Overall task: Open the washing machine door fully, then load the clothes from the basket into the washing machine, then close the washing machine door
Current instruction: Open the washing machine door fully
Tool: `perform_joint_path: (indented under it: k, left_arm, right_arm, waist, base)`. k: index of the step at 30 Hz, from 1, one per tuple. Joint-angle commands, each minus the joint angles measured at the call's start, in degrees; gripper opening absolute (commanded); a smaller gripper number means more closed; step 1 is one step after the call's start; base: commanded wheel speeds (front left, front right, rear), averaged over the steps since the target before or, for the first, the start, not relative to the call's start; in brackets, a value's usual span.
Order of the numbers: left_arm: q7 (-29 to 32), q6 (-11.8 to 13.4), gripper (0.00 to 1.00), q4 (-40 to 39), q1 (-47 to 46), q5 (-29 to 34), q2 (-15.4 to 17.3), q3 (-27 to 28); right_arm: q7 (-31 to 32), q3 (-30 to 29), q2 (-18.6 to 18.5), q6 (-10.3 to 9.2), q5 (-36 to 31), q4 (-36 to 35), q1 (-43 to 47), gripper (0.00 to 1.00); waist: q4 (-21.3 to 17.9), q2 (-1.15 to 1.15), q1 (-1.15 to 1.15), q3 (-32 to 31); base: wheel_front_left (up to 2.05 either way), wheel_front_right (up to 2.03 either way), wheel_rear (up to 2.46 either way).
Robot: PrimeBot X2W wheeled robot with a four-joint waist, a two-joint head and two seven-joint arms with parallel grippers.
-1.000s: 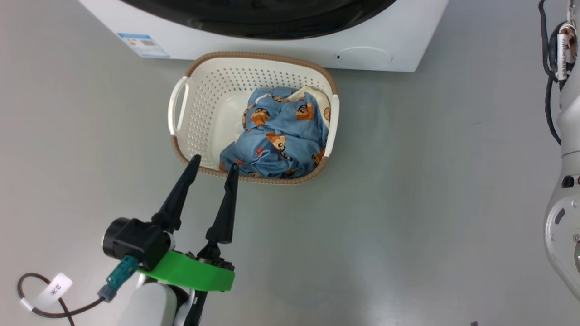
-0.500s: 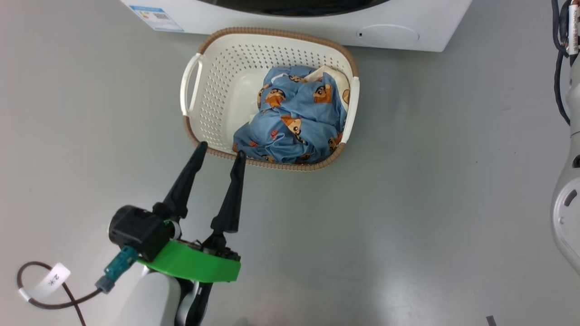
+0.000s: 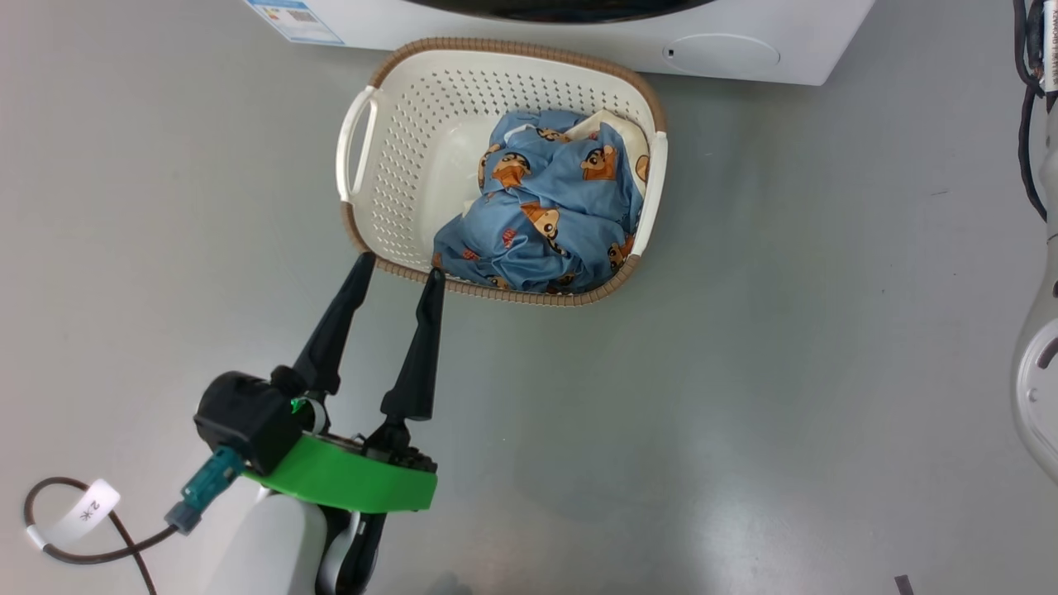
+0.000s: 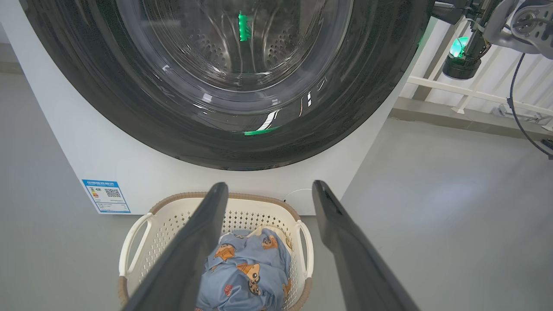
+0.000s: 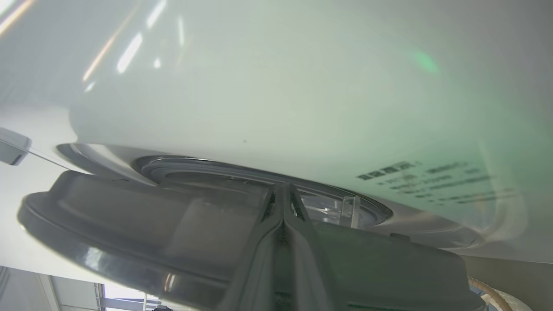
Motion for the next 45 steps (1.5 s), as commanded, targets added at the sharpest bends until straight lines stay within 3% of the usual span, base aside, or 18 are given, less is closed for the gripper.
perform_joint_path:
  k: [1, 14, 34, 39, 45]
  left_arm:
    - [-0.47, -0.16, 1.0, -1.81, -0.67, -0.29, 1.13, 2.07]
    - [-0.47, -0.16, 1.0, -3.18, -0.37, 0.46, 1.13, 3.0]
    - [-0.47, -0.16, 1.0, -3.99, 1.15, 1.55, 1.13, 4.34]
    - [-0.47, -0.16, 1.0, -3.98, 1.46, 1.92, 1.13, 4.44]
    - [-0.47, -0.17, 1.0, -3.97, 2.06, 2.32, 1.13, 4.71]
  right_arm:
    - [2.1, 1.02, 2.57, 0.1, 0.18, -1.64, -1.41, 0.0]
    - [13.41, 2.3, 3.07, 0.1, 4.07, -8.37, 5.73, 0.0]
    - [32.06, 0.71, 3.36, 0.1, 8.3, -10.65, 13.59, 0.0]
    - [36.87, 3.66, 3.37, 0.1, 11.54, -9.86, 15.51, 0.0]
    - [40.18, 11.94, 3.37, 0.1, 17.84, -13.24, 20.65, 0.0]
  waist:
    - [-0.01, 0.0, 0.0, -0.1]
    - [-0.96, 0.0, 0.0, -1.56]
    - [-1.46, 0.0, 0.0, -5.29]
    - [-1.59, 0.0, 0.0, -6.3]
    - [-1.81, 0.0, 0.0, -7.92]
  base:
    - [0.0, 0.0, 0.0]
    - [0.0, 0.0, 0.0]
    - [0.0, 0.0, 0.0]
    - [0.0, 0.0, 0.0]
    - [0.0, 0.0, 0.0]
